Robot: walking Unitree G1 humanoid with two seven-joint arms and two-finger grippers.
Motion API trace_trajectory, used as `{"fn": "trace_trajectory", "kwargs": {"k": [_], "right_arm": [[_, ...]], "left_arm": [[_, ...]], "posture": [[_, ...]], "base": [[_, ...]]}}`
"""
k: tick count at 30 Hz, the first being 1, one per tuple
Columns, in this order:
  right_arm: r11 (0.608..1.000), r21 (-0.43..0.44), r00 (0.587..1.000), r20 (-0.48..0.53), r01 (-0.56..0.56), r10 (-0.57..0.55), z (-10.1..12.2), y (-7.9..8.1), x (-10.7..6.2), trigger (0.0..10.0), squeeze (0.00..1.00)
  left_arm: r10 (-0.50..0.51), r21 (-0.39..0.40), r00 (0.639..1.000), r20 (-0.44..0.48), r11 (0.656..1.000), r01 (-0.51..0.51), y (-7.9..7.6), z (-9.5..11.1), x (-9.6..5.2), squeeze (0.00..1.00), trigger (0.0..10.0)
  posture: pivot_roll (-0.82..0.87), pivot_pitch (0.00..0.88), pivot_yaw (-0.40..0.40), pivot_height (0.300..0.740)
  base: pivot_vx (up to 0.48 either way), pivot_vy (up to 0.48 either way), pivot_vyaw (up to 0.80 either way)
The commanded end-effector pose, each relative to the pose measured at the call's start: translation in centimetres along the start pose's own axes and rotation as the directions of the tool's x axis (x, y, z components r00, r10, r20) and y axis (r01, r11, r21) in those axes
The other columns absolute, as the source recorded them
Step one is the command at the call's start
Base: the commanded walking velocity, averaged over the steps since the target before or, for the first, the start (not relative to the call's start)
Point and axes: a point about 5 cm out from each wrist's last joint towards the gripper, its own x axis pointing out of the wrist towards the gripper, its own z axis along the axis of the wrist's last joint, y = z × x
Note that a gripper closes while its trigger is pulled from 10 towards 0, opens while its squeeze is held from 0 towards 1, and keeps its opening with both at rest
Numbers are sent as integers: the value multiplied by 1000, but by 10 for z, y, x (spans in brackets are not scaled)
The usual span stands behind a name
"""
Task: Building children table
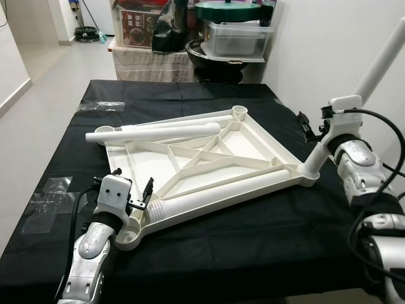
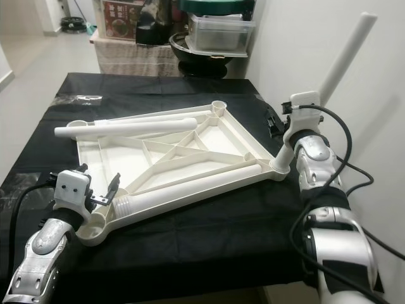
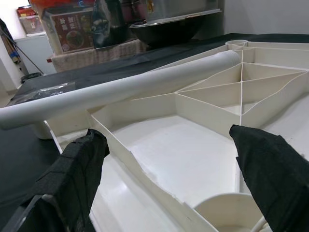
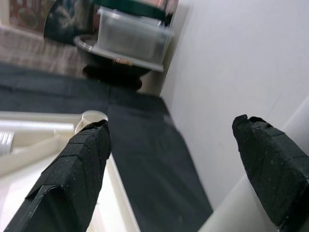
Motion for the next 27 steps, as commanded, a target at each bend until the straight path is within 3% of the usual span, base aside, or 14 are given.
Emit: {"fn": "trace_trajectory", "kwargs": {"k": [1,5,6,7,8,9,10,12,14,18,21,26,27], "right_arm": [[1000,0,999,43,7,-7,9,5,5,10000,0],[1000,13,998,61,-29,28,9,24,7,10000,0],[993,47,992,67,-109,106,4,48,6,10000,0],[960,132,969,57,-246,240,-8,85,0,10000,0],[960,132,969,57,-246,240,-8,85,0,10000,0],[921,199,942,59,-336,331,-14,110,-7,10000,0],[921,199,942,59,-336,331,-14,110,-7,10000,0],[842,238,873,78,-484,481,-25,155,-30,10000,0],[820,253,856,85,-514,511,-30,173,-44,10000,0],[820,298,869,86,-489,487,-33,180,-49,10000,0],[817,399,905,98,-417,414,-31,180,-52,10000,0],[835,382,916,98,-396,389,-30,178,-50,10000,0],[849,339,912,97,-406,398,-29,178,-50,10000,0]], "left_arm": [[-7,-3,1000,-14,1000,7,-2,-1,-2,0,10000],[0,-1,1000,-7,1000,0,-1,0,-2,0,10000],[5,-1,1000,1,1000,-5,0,2,-1,0,10000],[18,5,1000,17,1000,-18,6,7,0,0,10000],[18,5,1000,17,1000,-18,6,7,0,0,10000],[27,9,999,28,1000,-27,10,11,1,0,10000],[27,9,999,28,1000,-27,10,11,1,0,10000],[41,19,998,40,999,-42,18,15,0,0,10000],[46,20,998,40,999,-46,21,15,-1,0,10000],[45,19,998,39,999,-45,20,16,-3,0,10000],[59,30,996,73,998,-61,16,23,-6,0,10000],[84,10,993,81,996,-86,14,26,-11,0,10000],[84,10,993,79,996,-85,13,25,-13,0,10000]], "posture": [[81,0,-99,740],[81,0,-100,740],[80,0,-99,740],[83,0,-98,740],[83,0,-98,740],[83,0,-98,740],[83,0,-98,740],[78,0,-94,740],[75,0,-92,740],[77,0,-94,740],[81,0,-94,740],[86,0,-94,740],[89,0,-96,740]], "base": [[0,0,0],[0,0,0],[0,0,0],[0,0,0],[0,0,0],[0,0,0],[0,0,0],[0,0,0],[0,0,0],[0,0,0],[0,0,0],[0,248,0],[0,480,800]]}}
